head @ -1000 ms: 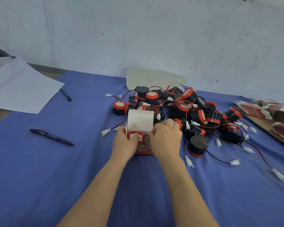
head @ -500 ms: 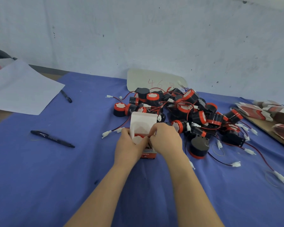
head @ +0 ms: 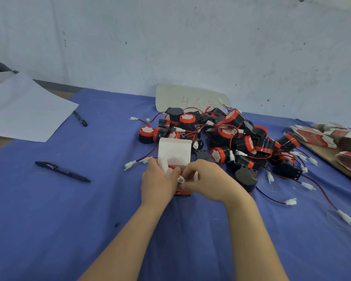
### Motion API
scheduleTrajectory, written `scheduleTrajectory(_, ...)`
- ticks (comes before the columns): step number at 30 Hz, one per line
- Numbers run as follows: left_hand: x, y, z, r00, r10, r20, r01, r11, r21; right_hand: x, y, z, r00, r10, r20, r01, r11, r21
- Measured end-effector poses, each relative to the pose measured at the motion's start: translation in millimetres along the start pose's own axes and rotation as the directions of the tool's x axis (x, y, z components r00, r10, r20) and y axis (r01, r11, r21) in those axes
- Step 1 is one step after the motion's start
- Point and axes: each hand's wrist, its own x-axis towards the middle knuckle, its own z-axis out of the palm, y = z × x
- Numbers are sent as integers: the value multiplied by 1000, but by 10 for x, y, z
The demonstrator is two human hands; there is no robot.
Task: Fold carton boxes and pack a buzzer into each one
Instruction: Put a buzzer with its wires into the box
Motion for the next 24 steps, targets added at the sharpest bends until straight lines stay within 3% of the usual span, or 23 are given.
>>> scheduleTrajectory(7, -18, -9, 20, 1000, 19, -18, -20, 999, -31, 109, -13, 148, 947, 132, -294, -134, 991, 12)
scheduleTrajectory(18, -45, -8, 48, 998, 54, -40, -53, 998, 16, 262, -50, 389, 864, 206, -459, -302, 942, -145)
scheduleTrajectory(24, -46, -9, 52, 997, 60, -43, -58, 998, 40, 268, 55, 420, 771, 205, -603, -264, 964, -11)
